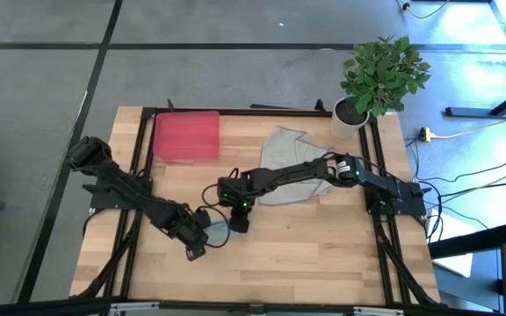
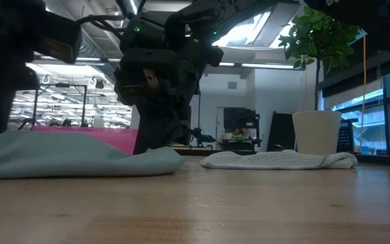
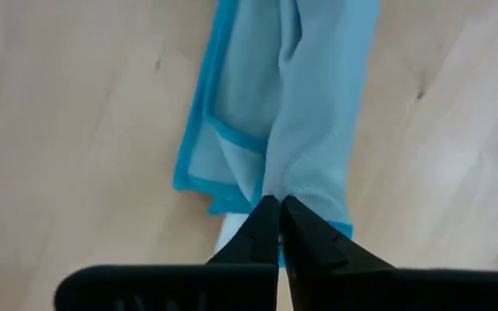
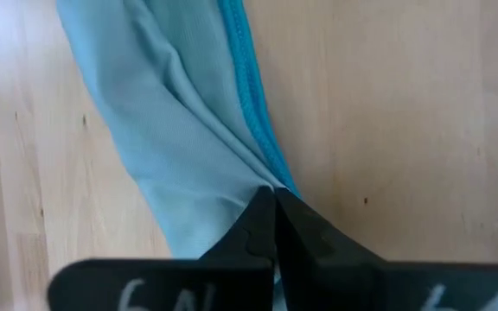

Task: Roll microfiber towels into tight, uniform cylinder then place into a basket
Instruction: Roll the blue towel

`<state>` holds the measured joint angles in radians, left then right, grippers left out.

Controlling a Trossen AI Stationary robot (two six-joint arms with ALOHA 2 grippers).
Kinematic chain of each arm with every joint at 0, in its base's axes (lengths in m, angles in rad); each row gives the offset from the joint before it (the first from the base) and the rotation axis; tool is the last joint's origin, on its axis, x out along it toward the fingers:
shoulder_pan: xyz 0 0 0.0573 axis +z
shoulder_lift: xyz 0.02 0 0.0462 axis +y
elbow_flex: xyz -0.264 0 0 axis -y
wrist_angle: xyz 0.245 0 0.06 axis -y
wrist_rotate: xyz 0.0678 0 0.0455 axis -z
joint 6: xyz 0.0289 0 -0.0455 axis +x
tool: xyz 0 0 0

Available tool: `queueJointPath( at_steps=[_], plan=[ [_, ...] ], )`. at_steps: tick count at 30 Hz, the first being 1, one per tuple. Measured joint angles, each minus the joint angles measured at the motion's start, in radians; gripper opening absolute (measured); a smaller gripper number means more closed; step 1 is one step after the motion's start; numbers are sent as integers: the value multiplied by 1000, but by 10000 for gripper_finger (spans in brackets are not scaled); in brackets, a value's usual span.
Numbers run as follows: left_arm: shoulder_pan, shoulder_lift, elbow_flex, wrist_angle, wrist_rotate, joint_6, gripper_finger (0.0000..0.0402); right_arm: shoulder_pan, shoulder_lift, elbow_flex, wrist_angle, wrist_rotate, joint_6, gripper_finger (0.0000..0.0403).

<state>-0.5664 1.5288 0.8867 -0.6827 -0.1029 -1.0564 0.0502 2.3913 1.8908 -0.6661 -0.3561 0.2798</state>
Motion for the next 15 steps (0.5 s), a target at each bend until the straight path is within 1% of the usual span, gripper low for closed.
queueJointPath(
  at_steps=[6,12,15],
  plan=[
    [47,0,0,-31,-38,76,0,0,0,0,1,0,0,3],
    [74,2,0,-132,-55,75,0,-1,0,0,3,0,0,3],
    [81,23,0,-139,-63,72,0,0,0,0,3,4,0,3]
  ],
)
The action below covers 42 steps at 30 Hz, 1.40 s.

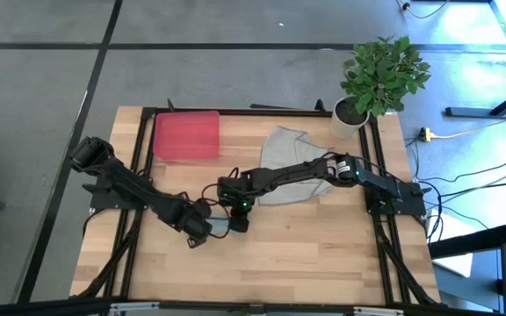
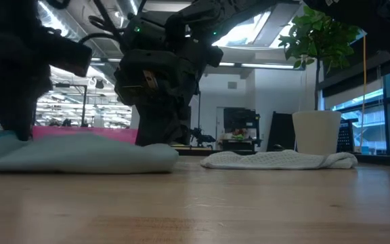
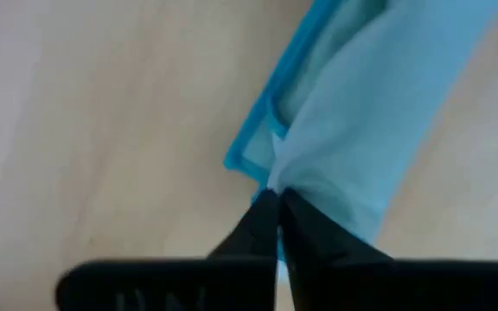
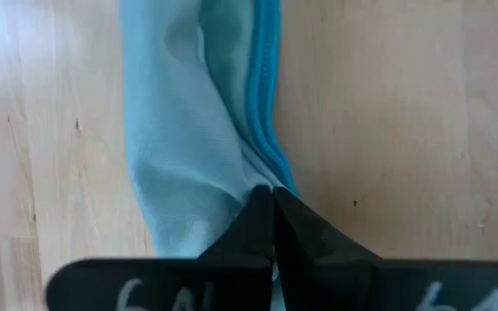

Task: Roll microfiber towels into tight, uniform cylinder then place into a basket
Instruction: Roll the blue towel

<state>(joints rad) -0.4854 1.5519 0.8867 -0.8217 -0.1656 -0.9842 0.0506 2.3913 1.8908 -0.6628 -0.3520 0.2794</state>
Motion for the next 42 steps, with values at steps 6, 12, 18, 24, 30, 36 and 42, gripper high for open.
queueJointPath(
  at_steps=[6,12,18,24,30,36,42],
  plan=[
    [11,47,0,1,-13,8,0,0,0,0,0,0,0,3],
    [10,75,0,1,-15,9,0,0,-1,5,-9,1,-32,3],
    [10,81,0,1,-11,3,0,1,-28,37,-74,102,-55,3],
    [10,81,0,3,-7,0,0,0,-42,42,-94,129,-77,5],
    [9,81,0,3,-7,1,0,0,-42,42,-108,69,-106,37],
    [9,81,0,4,-6,0,0,-5,-43,42,-111,-5,-148,84],
    [9,81,0,4,-4,-4,0,-22,-44,81,-147,-9,-162,123]
  ],
)
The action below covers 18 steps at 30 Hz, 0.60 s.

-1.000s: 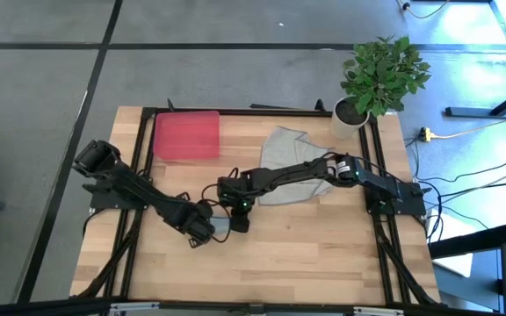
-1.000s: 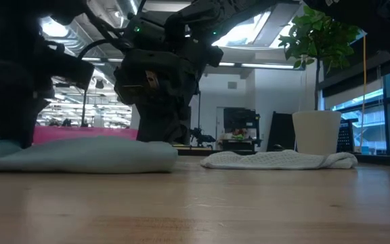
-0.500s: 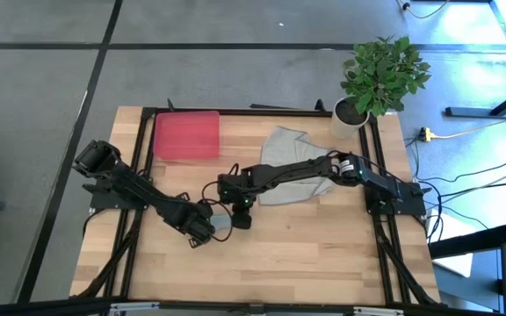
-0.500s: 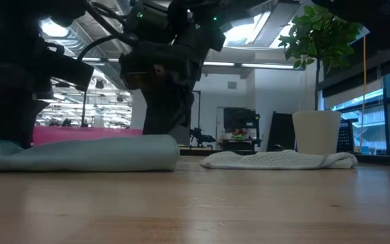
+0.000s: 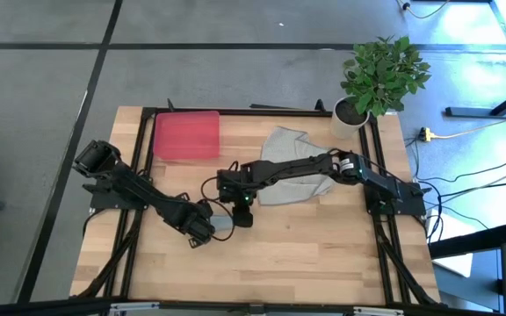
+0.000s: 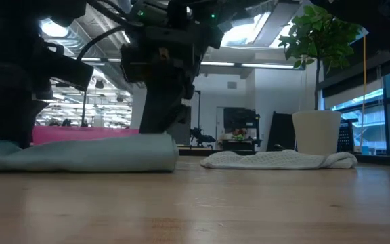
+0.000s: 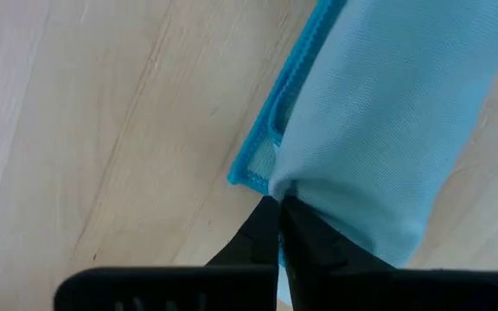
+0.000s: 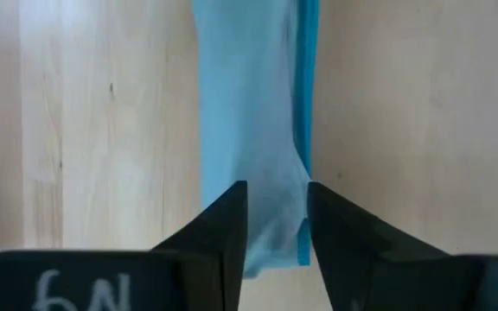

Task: Roll microfiber towels into tight, uniform cylinder then place into a basket
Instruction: Roll the blue towel

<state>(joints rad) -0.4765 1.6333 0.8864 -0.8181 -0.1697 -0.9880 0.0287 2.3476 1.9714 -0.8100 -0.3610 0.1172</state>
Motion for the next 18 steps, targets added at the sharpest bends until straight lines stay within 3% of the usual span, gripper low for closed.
queueJointPath(
  at_steps=[4,11,18],
  plan=[
    [0,0,0,0,4,0,0,-9,0,72,-105,16,-67,126],
    [0,0,-1,-1,4,0,0,57,-4,179,-228,219,-173,126],
    [1,0,-1,-1,7,0,0,123,-4,182,-254,238,-224,126]
  ],
)
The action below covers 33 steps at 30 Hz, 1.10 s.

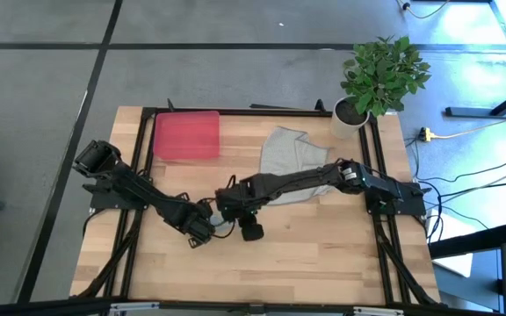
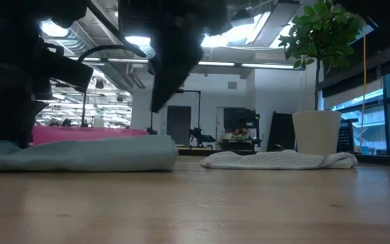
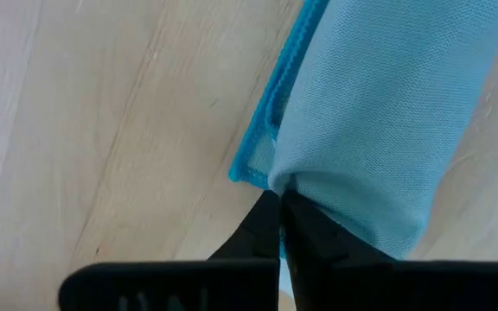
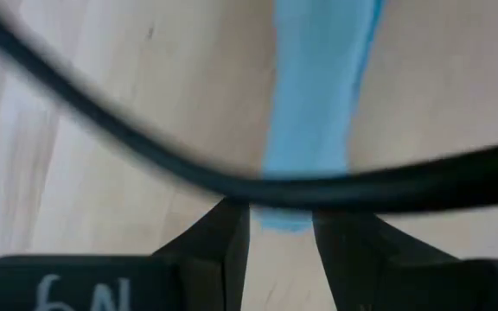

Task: Roll microfiber towels into tight, uniform cylinder then place into a basket
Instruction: Roll the blue towel

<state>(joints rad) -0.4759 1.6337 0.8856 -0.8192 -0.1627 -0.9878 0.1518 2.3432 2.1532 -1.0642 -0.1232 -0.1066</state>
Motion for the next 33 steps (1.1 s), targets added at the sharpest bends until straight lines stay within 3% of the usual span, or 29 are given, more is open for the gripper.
queueJointPath(
  at_steps=[7,18,24,28,33],
  plan=[
    [-1,0,0,0,6,3,0,38,-1,-1,-85,149,52,126],
    [-2,0,0,0,8,3,0,46,-51,-3,-213,171,79,126],
    [-2,0,0,0,8,3,0,46,-142,-3,-292,305,131,126],
    [-3,0,0,1,8,3,0,46,-201,-78,-255,333,150,126],
    [-6,0,0,1,23,3,0,64,-328,-280,-92,332,159,127]
  ],
)
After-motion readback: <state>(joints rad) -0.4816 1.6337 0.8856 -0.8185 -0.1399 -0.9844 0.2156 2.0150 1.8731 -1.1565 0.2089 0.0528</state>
